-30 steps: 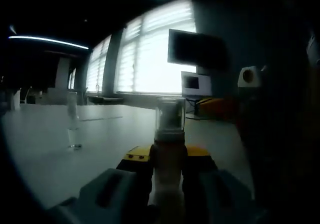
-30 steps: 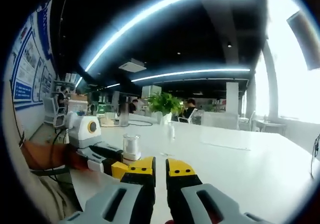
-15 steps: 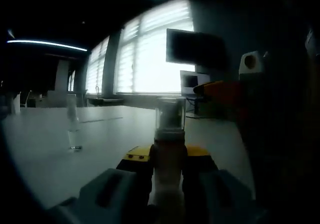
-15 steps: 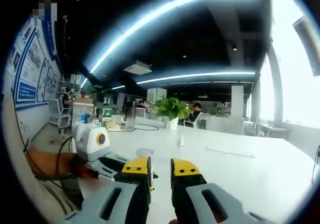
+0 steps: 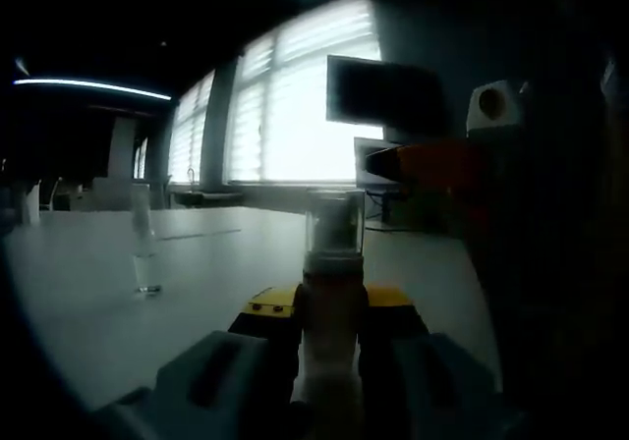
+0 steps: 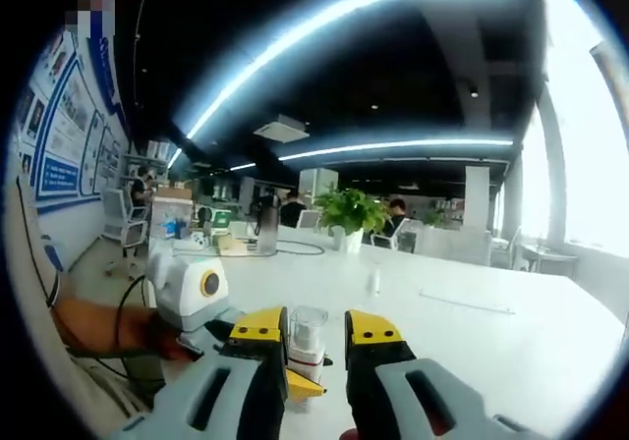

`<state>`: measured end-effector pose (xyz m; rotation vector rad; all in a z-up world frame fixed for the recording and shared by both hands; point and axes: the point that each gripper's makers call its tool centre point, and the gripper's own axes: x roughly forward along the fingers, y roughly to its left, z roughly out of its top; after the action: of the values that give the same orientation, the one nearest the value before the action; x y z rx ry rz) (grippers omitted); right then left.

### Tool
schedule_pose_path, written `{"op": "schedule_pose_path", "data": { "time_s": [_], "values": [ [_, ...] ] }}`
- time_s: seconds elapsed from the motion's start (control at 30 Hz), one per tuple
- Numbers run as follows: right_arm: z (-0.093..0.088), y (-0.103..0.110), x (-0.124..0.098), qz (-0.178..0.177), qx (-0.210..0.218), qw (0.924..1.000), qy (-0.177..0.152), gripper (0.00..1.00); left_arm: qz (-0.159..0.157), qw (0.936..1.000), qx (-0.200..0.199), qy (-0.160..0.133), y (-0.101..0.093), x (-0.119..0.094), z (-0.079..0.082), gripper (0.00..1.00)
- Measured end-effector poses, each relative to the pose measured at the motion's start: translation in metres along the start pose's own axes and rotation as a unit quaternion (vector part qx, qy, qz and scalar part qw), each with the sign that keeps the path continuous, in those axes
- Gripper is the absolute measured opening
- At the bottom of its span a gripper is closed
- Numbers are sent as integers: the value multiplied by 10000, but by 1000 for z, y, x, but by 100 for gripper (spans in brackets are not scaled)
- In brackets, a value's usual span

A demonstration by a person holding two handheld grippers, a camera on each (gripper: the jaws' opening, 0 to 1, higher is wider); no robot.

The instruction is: Clamp pump bottle remove cover press pump head put on cover

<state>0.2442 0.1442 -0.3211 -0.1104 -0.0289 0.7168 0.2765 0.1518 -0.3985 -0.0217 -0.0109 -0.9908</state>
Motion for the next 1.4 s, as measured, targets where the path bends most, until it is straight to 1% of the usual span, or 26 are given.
{"op": "schedule_pose_path", "data": {
  "time_s": [0.23,0.4,0.53,0.77,1.1,1.4],
  "values": [
    [-5,2,10,47,66,9999,125,18,-5,10000,-7,8,0,0,0,13],
    [-8,5,17,70,93,9998,141,22,-2,10000,-1,15,0,0,-1,13],
    [-12,5,23,48,154,9996,237,22,4,10000,3,18,1,0,-1,13],
    [-19,6,32,58,137,9993,343,23,6,10000,5,21,2,-1,-1,13],
    [-24,3,39,35,90,9988,475,23,3,10000,-1,29,2,-1,-2,13],
    [-25,3,41,25,92,9988,474,21,5,10000,3,33,1,-1,-2,13]
  ]
}}
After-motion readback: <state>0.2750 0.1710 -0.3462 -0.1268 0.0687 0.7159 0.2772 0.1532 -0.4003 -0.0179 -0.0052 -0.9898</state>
